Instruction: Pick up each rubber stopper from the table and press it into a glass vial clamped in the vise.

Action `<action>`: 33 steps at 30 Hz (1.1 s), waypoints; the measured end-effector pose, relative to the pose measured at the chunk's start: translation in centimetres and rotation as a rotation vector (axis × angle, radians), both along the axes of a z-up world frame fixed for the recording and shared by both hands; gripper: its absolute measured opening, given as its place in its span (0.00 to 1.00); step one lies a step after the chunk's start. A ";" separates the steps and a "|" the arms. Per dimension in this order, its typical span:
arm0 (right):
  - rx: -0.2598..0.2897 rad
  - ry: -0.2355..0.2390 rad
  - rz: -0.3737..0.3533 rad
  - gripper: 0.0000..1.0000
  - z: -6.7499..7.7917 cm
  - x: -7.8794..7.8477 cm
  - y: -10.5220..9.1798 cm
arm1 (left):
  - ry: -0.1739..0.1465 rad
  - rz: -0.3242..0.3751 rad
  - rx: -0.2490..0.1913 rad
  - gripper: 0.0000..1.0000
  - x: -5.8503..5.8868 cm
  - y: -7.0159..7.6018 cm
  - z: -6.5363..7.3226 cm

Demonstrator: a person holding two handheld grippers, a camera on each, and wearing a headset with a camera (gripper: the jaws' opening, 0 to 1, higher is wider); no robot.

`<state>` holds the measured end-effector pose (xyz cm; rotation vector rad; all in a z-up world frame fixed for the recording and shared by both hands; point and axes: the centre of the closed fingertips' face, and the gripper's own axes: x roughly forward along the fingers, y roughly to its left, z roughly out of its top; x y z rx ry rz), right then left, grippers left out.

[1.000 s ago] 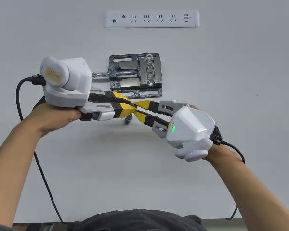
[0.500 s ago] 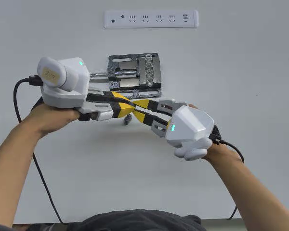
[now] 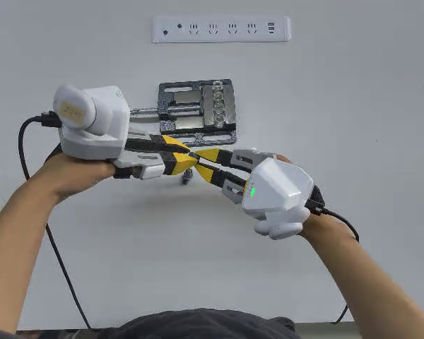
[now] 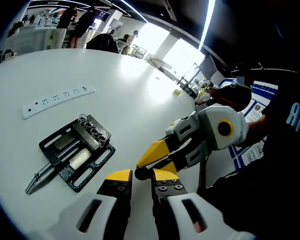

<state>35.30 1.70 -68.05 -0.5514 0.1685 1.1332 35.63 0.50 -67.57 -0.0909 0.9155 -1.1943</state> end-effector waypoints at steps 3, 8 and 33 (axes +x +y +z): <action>0.001 -0.004 -0.003 0.05 -0.1 0.1 -0.1 | 0.005 0.000 -0.002 0.10 -0.1 -0.1 0.0; 0.003 -0.005 -0.002 0.05 0.1 0.1 -0.1 | 0.017 0.014 -0.006 0.08 0.0 -0.1 0.1; 0.010 0.104 -0.077 0.16 -1.1 0.7 -0.2 | -0.090 -0.065 0.127 0.06 0.5 0.2 -1.4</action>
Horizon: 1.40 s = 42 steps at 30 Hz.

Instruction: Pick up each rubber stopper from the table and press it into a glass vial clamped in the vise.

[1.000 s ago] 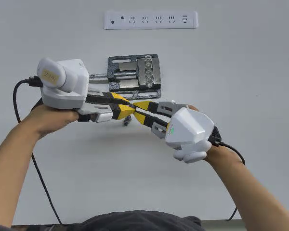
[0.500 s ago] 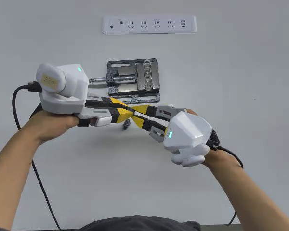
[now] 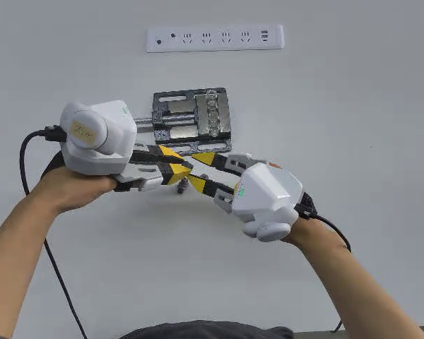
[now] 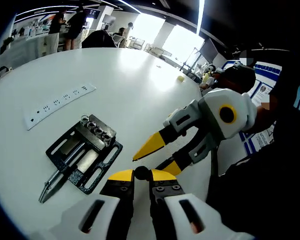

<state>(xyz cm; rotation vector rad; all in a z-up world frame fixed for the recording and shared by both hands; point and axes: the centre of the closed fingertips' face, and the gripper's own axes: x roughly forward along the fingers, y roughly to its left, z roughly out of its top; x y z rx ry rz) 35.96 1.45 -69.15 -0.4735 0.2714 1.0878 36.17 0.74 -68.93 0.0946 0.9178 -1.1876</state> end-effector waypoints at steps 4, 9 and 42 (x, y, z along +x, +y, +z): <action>0.007 0.024 -0.014 0.21 -0.2 0.1 -0.3 | -0.016 -0.022 0.010 0.06 0.4 -0.1 -0.2; 0.014 0.085 -0.058 0.30 -0.9 0.2 -0.9 | -0.052 -0.050 0.026 0.06 1.3 -0.2 -0.2; 0.111 0.242 -0.318 0.80 -2.6 1.9 -5.8 | -0.255 -0.289 0.147 0.06 7.5 -2.4 -0.6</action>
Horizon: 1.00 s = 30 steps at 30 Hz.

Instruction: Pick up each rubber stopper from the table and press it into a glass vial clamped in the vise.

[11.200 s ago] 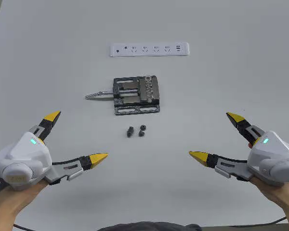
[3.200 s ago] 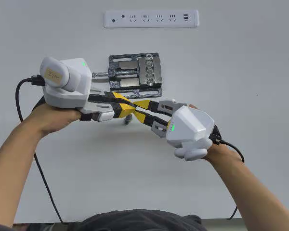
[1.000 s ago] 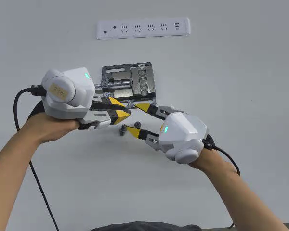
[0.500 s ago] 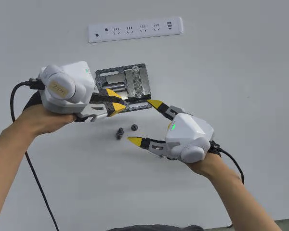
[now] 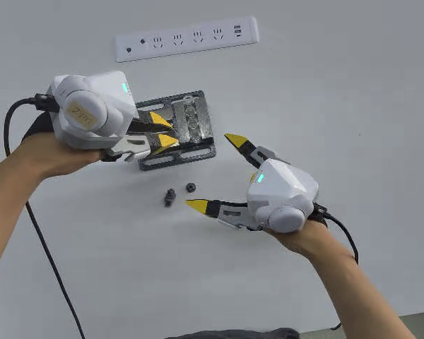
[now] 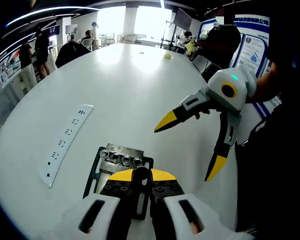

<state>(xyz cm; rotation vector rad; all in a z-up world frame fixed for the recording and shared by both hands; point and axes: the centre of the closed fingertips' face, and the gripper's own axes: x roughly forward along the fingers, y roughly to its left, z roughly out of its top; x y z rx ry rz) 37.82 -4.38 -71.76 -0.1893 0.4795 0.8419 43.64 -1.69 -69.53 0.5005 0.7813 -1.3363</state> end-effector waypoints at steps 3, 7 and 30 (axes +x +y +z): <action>0.007 0.006 -0.006 0.82 0.0 0.1 0.0 | -0.011 -0.014 0.010 0.06 0.4 -0.3 -0.3; 0.006 0.012 -0.008 0.86 -0.1 0.1 -0.1 | -0.031 -0.036 0.024 0.06 1.1 -0.7 -0.7; -0.016 0.011 -0.065 1.00 -0.5 1.5 -2.0 | -0.091 -0.070 0.083 0.06 5.6 -2.4 -1.9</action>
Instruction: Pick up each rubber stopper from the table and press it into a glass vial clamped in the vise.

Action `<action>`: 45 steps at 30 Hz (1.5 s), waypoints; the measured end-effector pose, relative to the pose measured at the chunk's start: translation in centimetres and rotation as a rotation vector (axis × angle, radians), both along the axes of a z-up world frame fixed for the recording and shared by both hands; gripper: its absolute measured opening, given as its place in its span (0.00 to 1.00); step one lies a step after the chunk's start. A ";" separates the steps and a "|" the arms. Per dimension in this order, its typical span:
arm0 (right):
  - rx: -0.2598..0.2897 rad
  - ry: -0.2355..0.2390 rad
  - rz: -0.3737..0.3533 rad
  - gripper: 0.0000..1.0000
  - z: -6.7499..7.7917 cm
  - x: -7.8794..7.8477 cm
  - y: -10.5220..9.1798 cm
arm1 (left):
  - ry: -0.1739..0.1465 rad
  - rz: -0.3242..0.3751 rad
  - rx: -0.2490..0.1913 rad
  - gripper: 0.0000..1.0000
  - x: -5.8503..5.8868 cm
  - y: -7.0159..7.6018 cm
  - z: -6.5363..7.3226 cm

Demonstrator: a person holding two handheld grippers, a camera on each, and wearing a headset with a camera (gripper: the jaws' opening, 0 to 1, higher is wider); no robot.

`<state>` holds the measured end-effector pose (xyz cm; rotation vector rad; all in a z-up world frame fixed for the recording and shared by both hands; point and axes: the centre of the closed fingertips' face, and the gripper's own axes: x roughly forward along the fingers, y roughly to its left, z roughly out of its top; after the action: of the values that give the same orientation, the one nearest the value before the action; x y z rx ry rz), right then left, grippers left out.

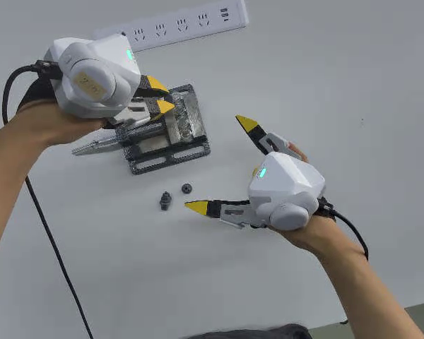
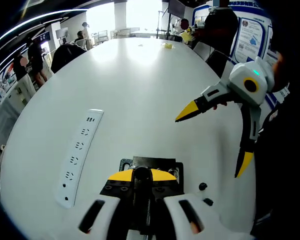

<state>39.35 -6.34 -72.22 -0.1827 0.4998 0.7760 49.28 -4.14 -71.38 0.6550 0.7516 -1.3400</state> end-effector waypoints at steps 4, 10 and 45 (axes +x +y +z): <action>0.004 -0.002 -0.008 1.00 -0.1 0.1 -0.3 | -0.010 -0.016 0.021 0.06 0.5 -0.2 -0.4; 0.009 -0.006 -0.021 1.00 0.0 0.4 -0.7 | -0.016 -0.036 0.059 0.06 0.9 -0.1 -1.4; 0.008 0.013 -0.035 0.98 -1.7 0.6 -1.2 | -0.007 -0.129 0.183 0.06 1.2 0.0 -3.3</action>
<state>39.96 -7.52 -73.94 -0.1613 0.5111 0.7448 50.53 -4.18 -74.66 0.8655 0.8447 -1.3953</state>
